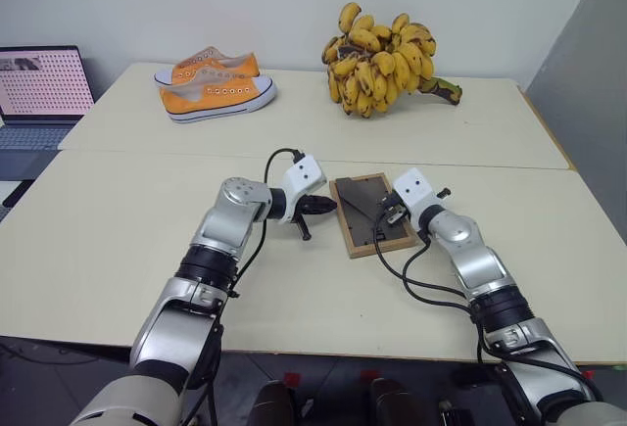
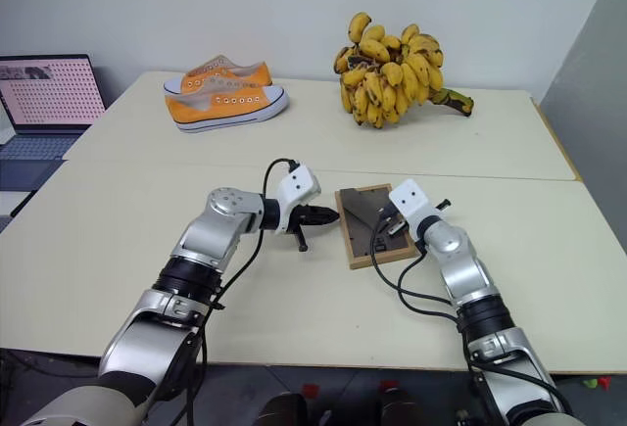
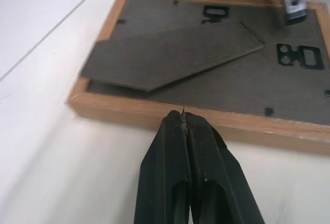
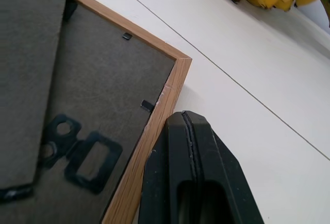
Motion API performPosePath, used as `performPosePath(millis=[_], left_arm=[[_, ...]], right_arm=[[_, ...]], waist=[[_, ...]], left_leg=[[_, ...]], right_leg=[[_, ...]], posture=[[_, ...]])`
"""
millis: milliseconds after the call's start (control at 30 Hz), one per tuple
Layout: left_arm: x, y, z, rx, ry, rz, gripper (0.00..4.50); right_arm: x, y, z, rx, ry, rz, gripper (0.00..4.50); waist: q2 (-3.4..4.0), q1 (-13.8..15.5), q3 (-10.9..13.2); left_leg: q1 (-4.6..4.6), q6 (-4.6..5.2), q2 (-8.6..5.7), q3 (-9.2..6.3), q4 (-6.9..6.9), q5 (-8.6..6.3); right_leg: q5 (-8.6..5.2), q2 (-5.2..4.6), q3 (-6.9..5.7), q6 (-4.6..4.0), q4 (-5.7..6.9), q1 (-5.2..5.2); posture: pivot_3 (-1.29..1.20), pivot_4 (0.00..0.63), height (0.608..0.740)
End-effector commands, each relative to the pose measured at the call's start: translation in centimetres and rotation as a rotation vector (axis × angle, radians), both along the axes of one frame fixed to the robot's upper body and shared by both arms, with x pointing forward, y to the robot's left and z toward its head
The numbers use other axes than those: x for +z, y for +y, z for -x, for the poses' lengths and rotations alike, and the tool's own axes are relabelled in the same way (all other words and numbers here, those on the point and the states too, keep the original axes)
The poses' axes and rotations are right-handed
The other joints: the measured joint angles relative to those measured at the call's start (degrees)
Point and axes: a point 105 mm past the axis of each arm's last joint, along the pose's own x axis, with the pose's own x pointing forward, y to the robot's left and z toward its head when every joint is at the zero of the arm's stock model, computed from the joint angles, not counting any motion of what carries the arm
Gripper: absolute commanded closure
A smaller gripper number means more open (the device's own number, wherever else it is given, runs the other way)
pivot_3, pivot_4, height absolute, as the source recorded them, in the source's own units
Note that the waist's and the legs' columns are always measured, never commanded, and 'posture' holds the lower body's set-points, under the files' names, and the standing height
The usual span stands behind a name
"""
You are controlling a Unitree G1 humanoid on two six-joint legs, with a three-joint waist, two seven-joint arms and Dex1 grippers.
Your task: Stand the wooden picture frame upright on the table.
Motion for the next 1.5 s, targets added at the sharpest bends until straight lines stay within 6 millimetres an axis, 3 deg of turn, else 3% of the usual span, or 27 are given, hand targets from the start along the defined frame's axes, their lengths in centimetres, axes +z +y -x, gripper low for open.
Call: performPosePath(millis=[33,133,367,633,767,1100,1333,1500], left_arm=[[1.4,1.5,-0.4,0.057,-0.039,0.025,4.46],[1.0,2.6,0.2,0.119,0.033,0.065,4.46],[-1.0,2.6,5.1,0.228,0.409,0.285,4.46],[-0.2,2.2,6.8,0.347,0.7,0.467,4.46],[0.4,2.4,7.9,0.293,0.771,0.49,4.46],[1.5,3.3,7.0,0.319,0.766,0.534,2.5],[0.8,2.1,6.7,0.291,0.862,0.581,1.11],[-0.5,0.4,6.1,0.283,0.963,0.61,1.11]], right_arm=[[1.0,-1.1,1.3,0.041,-0.024,0.043,4.5],[0.5,-2.1,2.8,0.065,0.001,0.063,4.5],[-0.6,-1.7,5.4,0.111,0.067,0.007,4.5],[-0.3,-1.0,6.5,0.135,0.074,-0.018,4.5],[-0.5,-1.5,6.5,0.136,0.089,0.006,4.5],[-1.0,-2.0,6.0,0.121,0.098,0.015,4.5],[-0.9,-2.3,5.7,0.115,0.093,0.023,4.5],[-1.0,-2.2,5.6,0.121,0.091,0.031,4.5]], waist=[[0.0,0.05,0.0],[0.0,0.06,0.0],[0.01,-0.04,0.0],[0.0,0.03,0.0],[0.0,0.04,0.0],[0.0,0.1,0.0],[0.0,0.13,0.0],[0.0,0.16,0.0]], left_leg=[[0.0,0.0,0.0,0.0,0.0,0.0],[0.0,0.0,-0.01,0.0,0.01,0.0],[0.03,0.0,0.05,-0.01,0.0,0.0],[0.07,0.0,0.01,-0.13,0.07,0.0],[0.07,-0.01,0.01,-0.14,0.05,0.0],[0.08,-0.02,0.0,-0.14,0.04,0.0],[0.08,-0.02,0.0,-0.13,0.04,0.0],[0.08,-0.02,-0.01,-0.13,0.04,0.0]], right_leg=[[0.0,0.0,0.0,0.0,-0.01,0.0],[0.0,-0.01,0.0,0.0,-0.02,0.03],[-0.03,0.01,0.0,-0.03,-0.01,0.07],[-0.03,0.0,-0.09,-0.02,0.02,0.16],[-0.03,0.0,-0.1,-0.02,0.01,0.15],[-0.03,-0.02,-0.1,-0.02,-0.01,0.16],[-0.03,-0.02,-0.1,-0.02,-0.02,0.16],[-0.03,-0.02,-0.09,-0.02,-0.03,0.16]], posture=[[0.0,0.15,0.74],[0.0,0.15,0.74],[0.0,0.15,0.74],[0.0,0.15,0.74],[0.0,0.15,0.74],[0.0,0.15,0.74],[0.0,0.15,0.74],[0.0,0.15,0.74]])
